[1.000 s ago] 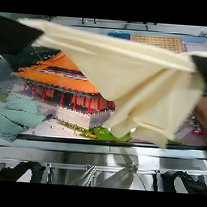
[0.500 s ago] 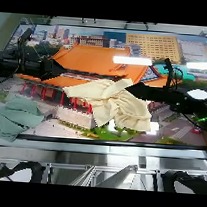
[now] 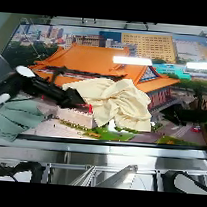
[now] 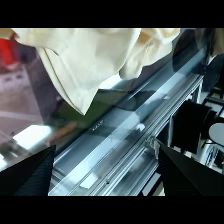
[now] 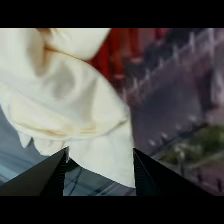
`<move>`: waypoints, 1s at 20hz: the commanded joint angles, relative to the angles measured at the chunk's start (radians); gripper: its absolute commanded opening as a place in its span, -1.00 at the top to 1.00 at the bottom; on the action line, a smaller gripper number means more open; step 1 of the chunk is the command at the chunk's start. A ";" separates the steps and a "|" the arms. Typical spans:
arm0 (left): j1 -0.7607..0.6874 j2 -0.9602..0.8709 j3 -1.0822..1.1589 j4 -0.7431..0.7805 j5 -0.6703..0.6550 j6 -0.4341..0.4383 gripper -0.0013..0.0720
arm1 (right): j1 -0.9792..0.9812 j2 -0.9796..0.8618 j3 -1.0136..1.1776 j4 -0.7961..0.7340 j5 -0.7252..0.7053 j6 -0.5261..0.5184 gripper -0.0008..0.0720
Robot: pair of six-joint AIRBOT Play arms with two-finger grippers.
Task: Fold the shirts.
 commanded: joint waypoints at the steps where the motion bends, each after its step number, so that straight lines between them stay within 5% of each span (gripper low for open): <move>1: -0.219 -0.041 -0.079 0.000 0.192 -0.008 -0.96 | -0.018 -0.003 -0.094 -0.053 -0.084 0.030 -0.28; 6: -0.373 -0.237 0.093 0.002 0.232 -0.026 -0.96 | 0.144 -0.036 -0.111 0.026 -0.211 0.030 -0.28; 14: -0.369 -0.403 0.266 0.003 0.076 -0.060 -0.92 | 0.261 -0.176 -0.073 0.116 -0.288 0.029 -0.27; 15: -0.372 -0.403 0.266 0.003 0.095 -0.060 -0.63 | 0.264 -0.179 -0.072 0.118 -0.290 0.020 -0.23; 16: -0.378 -0.403 0.266 0.010 0.111 -0.060 -0.22 | 0.264 -0.179 -0.072 0.134 -0.285 -0.012 0.29; 17: -0.378 -0.403 0.266 0.011 0.117 -0.058 0.57 | 0.263 -0.179 -0.072 0.154 -0.277 -0.023 0.90; 18: -0.378 -0.403 0.266 0.009 0.119 -0.043 0.92 | 0.263 -0.178 -0.071 0.159 -0.271 -0.023 0.92; 20: -0.372 -0.398 0.266 0.008 0.129 -0.042 0.92 | 0.262 -0.174 -0.069 0.153 -0.260 -0.024 0.92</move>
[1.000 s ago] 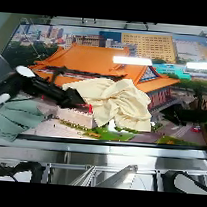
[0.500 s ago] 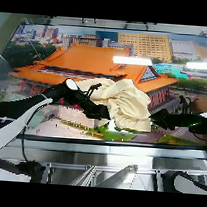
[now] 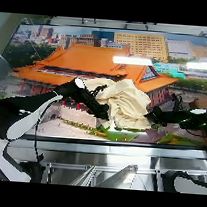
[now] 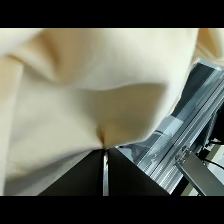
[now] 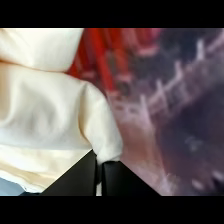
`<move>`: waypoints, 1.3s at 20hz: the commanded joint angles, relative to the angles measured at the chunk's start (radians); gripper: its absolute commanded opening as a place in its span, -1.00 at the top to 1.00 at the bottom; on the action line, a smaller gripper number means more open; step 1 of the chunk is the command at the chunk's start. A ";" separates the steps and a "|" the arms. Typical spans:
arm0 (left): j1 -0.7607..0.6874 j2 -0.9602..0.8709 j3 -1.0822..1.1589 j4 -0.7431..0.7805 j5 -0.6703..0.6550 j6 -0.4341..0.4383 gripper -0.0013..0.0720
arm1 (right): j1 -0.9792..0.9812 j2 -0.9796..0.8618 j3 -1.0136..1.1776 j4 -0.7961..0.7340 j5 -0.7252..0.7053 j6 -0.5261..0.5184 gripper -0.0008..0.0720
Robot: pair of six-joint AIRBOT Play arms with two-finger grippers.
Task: Fold the shirts.
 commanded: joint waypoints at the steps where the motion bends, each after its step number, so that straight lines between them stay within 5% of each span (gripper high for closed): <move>1: 0.010 0.008 0.005 -0.005 0.008 0.009 0.91 | 0.003 -0.002 0.003 0.015 0.020 -0.015 0.92; 7: 0.092 0.154 0.005 0.012 -0.102 0.016 0.90 | 0.003 -0.002 0.003 0.016 0.069 -0.029 0.92; 9: 0.124 0.197 0.005 0.108 -0.181 -0.056 -0.67 | 0.003 -0.002 0.003 0.016 0.085 -0.030 0.92; 10: 0.132 0.209 0.000 0.156 -0.204 -0.089 -0.94 | 0.004 -0.002 0.003 0.017 0.092 -0.030 0.92; 18: 0.116 0.250 -0.272 0.020 0.259 -0.148 -0.96 | 0.004 -0.002 0.003 0.019 0.094 -0.041 0.92; 21: 0.076 0.213 -0.280 0.002 0.330 -0.153 -0.96 | 0.004 -0.002 0.003 0.021 0.093 -0.041 0.92; 23: 0.033 0.148 -0.230 -0.047 0.325 -0.151 -0.76 | 0.004 -0.002 0.003 0.023 0.093 -0.041 0.92; 24: 0.016 0.115 -0.195 -0.058 0.309 -0.151 -0.11 | 0.004 -0.002 0.003 0.023 0.094 -0.041 0.92; 25: 0.004 0.088 -0.158 -0.056 0.279 -0.148 0.84 | 0.002 -0.002 0.003 0.022 0.100 -0.041 0.92; 26: -0.002 0.074 -0.129 -0.055 0.238 -0.130 0.93 | -0.007 -0.001 0.004 0.016 0.115 -0.043 0.92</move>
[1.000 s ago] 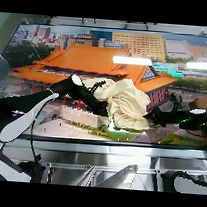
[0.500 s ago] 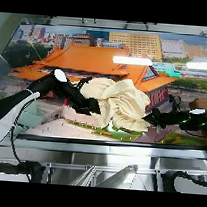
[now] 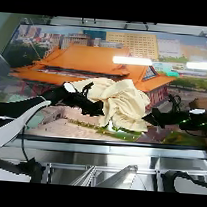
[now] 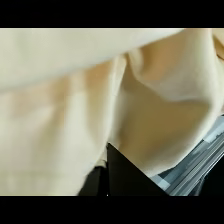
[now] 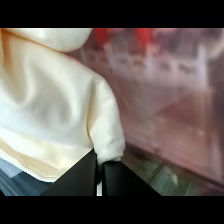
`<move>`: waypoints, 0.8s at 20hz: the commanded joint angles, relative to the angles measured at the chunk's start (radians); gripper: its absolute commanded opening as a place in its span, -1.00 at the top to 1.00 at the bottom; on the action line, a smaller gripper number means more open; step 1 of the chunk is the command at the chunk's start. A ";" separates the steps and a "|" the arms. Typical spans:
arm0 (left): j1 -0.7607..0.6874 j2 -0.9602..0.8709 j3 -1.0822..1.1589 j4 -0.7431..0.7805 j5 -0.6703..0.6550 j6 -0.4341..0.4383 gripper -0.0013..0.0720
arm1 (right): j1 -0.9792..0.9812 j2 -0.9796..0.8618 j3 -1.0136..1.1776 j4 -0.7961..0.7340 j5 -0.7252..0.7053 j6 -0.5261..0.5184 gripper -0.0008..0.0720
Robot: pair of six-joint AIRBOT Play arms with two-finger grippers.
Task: Fold the shirts.
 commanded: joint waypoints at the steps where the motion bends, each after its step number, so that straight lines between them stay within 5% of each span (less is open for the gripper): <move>1: -0.029 -0.056 0.080 -0.019 -0.078 0.028 0.93 | -0.035 0.007 0.002 -0.011 0.058 -0.018 0.92; 5: 0.115 0.124 0.011 0.131 -0.227 0.011 0.93 | -0.297 0.106 0.026 -0.085 0.192 0.008 0.92; 7: 0.233 0.290 -0.062 0.055 -0.254 0.029 0.93 | -0.415 0.198 0.026 0.078 0.266 -0.042 0.92; 12: 0.513 0.801 0.013 -0.423 -0.323 0.249 0.93 | -0.473 0.517 0.162 0.697 0.530 -0.146 0.92; 16: 0.895 1.081 0.370 -0.417 -0.332 0.214 0.89 | -0.513 0.803 0.498 0.829 0.350 -0.135 0.92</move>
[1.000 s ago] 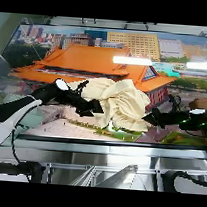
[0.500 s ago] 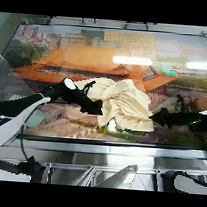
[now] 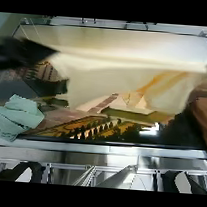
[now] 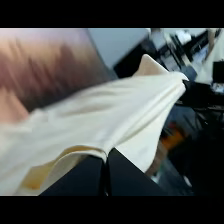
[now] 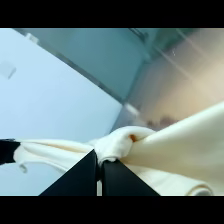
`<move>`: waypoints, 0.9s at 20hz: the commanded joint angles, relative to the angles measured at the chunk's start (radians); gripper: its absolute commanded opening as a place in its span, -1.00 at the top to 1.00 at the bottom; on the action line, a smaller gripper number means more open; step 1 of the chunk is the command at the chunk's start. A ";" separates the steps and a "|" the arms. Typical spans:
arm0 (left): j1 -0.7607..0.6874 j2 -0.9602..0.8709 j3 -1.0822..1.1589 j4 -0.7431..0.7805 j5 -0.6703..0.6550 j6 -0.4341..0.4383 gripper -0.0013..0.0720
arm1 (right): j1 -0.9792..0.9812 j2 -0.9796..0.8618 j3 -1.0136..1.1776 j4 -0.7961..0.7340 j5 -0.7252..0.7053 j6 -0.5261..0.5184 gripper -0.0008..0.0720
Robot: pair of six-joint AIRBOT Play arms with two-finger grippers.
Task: Fold the shirts.
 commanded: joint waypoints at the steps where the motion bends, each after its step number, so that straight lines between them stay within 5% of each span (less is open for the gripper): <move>1: 0.348 0.216 0.279 -0.059 -0.014 0.014 0.88 | -0.034 0.215 0.284 0.121 -0.142 -0.010 0.92; 4: 0.451 0.197 0.453 -0.018 -0.010 -0.001 0.88 | -0.018 0.241 0.499 -0.055 -0.198 -0.009 0.92; 9: 0.207 -0.027 0.523 0.144 -0.117 0.000 0.88 | 0.142 0.121 0.515 -0.298 -0.250 -0.017 0.92; 15: -0.017 -0.354 0.269 0.451 0.005 0.043 0.88 | 0.575 -0.331 0.452 -0.719 -0.506 -0.021 0.92; 18: -0.001 -0.565 0.230 0.491 0.036 0.062 0.88 | 0.651 -0.560 0.477 -0.732 -0.694 -0.007 0.92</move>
